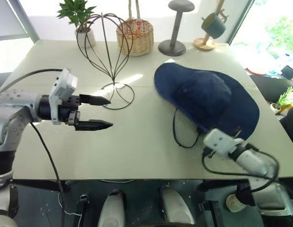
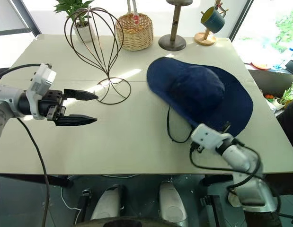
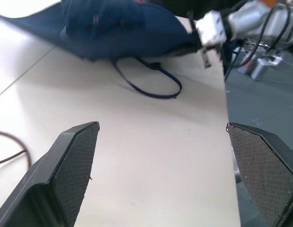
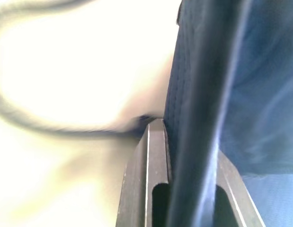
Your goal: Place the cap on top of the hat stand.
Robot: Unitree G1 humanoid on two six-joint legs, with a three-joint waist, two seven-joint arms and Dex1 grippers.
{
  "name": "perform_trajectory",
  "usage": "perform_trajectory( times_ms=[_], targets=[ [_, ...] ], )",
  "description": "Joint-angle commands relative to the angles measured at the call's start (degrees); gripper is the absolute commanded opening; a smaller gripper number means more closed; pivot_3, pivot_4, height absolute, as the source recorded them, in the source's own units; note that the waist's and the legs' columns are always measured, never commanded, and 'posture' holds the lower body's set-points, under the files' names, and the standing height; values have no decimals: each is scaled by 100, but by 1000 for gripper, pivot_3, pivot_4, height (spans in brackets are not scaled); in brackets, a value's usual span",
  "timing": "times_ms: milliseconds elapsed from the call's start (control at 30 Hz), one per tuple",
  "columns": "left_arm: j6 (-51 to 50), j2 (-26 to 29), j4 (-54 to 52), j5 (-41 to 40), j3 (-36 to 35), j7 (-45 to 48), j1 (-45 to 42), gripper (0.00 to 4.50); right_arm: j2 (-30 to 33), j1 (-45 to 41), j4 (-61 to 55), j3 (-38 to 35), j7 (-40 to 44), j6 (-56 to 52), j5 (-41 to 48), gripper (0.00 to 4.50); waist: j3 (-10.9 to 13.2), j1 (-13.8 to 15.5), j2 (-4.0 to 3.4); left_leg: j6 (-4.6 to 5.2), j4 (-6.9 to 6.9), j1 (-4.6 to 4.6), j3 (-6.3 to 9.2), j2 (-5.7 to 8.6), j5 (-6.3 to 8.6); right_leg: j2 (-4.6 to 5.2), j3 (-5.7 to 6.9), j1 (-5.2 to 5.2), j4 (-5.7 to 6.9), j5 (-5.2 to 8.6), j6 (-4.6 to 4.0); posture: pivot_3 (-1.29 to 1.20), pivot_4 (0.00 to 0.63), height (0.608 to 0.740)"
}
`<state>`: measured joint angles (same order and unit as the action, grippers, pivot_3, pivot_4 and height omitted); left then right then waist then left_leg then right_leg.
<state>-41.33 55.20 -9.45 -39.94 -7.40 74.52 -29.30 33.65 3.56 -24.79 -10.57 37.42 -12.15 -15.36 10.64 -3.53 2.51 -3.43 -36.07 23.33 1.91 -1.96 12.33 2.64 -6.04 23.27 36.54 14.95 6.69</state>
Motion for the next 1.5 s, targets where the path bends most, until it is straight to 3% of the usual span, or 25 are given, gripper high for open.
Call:
perform_trajectory(
  times_ms=[33, 133, 267, 367, 467, 667, 1100, 1233, 1500],
  targets=[
    [-63, 7, -201, -195, -375, -217, 48, 4500, 132, -473, -450, -479, 280, -800, 803, 6, 1, 5, -2, 0, 3, 0, 2, -1, 0, -1, 2, 3, 3, 1, 1, 0, 150, 740],
    [-122, 13, -289, -300, -716, -482, 247, 4500, 277, -1597, -402, -944, 314, -1861, 1612, 6, 17, -38, -27, 0, 2, 0, 0, -1, 0, 0, 1, 9, 11, 2, 3, 0, 150, 740],
    [-285, -50, -389, -548, -1147, -900, 414, 4500, 678, -2968, 256, -884, 288, -2238, 1967, 6, 25, -39, -39, 0, -1, 0, 0, 0, 0, 2, 0, 15, 23, 3, 3, 0, 150, 740],
    [-549, -126, -412, -937, -1691, -1388, 421, 4500, 884, -4470, 1253, -307, 364, -2011, 1983, 6, 38, -53, -55, 0, 2, 2, 0, 0, 0, 1, 1, 20, 25, 6, 6, 0, 150, 740],
    [-749, -179, -419, -1233, -2051, -1770, 395, 4500, 867, -5453, 2188, 142, 363, -1531, 1843, 6, 43, -67, -62, 1, 9, 4, -4, -1, 0, 1, -1, 30, 27, 5, 6, 0, 150, 740],
    [-898, -30, -535, -1506, -2877, -2191, 790, 4500, 275, -7587, 4498, 1142, 404, 152, 1395, 6, 56, -104, -74, 1, 22, 20, -14, 0, 0, 1, -8, 67, 53, 2, 23, 0, 150, 740],
    [-1011, 92, -1037, -1879, -4017, -2642, 1774, 4500, -898, -9487, 6611, 2118, 877, 2692, 954, 6, 62, -213, -81, -1, 40, 56, -7, 0, -1, 2, -2, 118, 68, -6, 34, 0, 150, 740],
    [-1029, 89, -1138, -1976, -4214, -2740, 2014, 4500, -988, -10007, 7172, 2220, 829, 3424, 743, 6, 64, -226, -82, -2, 41, 57, -7, 0, -2, 2, -1, 121, 68, -6, 33, 0, 150, 740],
    [-926, 221, -1018, -1950, -4522, -2694, 2293, 4500, -659, -10435, 7558, 2896, 269, 5925, -480, 6, 64, -258, -82, -3, 43, 56, -8, 0, -2, 2, -1, 124, 67, -2, 26, 0, 150, 740]
  ],
)
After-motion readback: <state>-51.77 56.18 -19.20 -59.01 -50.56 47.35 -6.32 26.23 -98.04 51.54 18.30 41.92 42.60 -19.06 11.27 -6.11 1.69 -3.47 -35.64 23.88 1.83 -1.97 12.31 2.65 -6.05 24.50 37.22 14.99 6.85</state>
